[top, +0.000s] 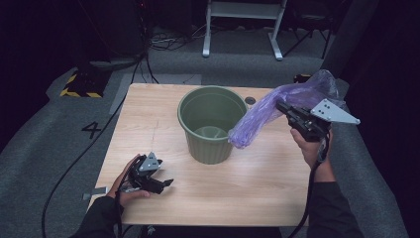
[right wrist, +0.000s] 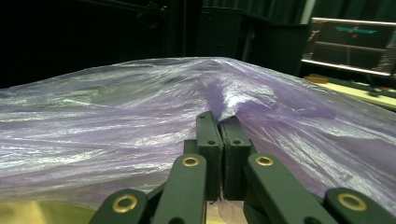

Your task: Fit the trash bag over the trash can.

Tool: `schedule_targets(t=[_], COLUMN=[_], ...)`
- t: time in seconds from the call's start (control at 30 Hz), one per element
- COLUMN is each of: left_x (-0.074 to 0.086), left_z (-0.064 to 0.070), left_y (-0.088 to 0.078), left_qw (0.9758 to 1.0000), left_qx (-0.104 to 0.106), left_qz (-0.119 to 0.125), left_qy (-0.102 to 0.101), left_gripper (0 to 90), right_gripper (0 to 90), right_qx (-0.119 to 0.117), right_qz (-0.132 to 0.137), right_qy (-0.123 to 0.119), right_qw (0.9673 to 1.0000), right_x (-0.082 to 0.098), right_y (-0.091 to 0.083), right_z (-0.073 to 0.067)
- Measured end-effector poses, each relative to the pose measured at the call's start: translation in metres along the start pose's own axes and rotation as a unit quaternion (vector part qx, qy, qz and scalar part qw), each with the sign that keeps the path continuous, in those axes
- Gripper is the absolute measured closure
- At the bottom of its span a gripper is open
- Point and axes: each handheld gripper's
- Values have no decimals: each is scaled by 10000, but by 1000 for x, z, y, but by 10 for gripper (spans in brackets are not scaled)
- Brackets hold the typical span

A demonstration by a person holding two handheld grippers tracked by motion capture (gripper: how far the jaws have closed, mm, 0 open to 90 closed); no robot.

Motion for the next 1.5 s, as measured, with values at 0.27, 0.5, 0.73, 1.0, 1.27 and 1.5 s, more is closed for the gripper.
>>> schedule_targets(t=[0.27, 0.5, 0.73, 1.0, 1.27, 1.5], left_x=[-3, -15, -26, -42, -67, -102], left_z=[-8, -10, -15, -18, -17, -12], left_y=[-8, -30, -48, -62, -74, -78], left_qw=[9997, 9978, 9950, 9919, 9875, 9852], left_qx=[-51, -219, -321, -396, -460, -626], left_qz=[151, 575, 904, 1172, 1479, 1594], left_qy=[-178, -240, -282, -300, -300, 33], left_gripper=[157, 157, 156, 158, 157, 163], right_gripper=[883, 881, 875, 867, 851, 841], right_qx=[166, 324, 484, 413, 366, 262], right_qz=[-193, -390, -541, -691, -848, -872], right_qy=[-44, 0, -85, -221, -389, -418], right_qw=[9997, 9987, 9973, 9965, 9950, 9950], right_x=[0, 7, 11, 15, 18, 21], right_y=[23, 40, 51, 62, 68, 72], right_z=[2, 6, 3, -7, -17, -22])
Point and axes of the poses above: each handheld gripper's, and its own axes: y roughly forward along the jaws, x roughly out of its underside, z roughly to its right, and after that the axes turned 11 degrees about -x, right-handed
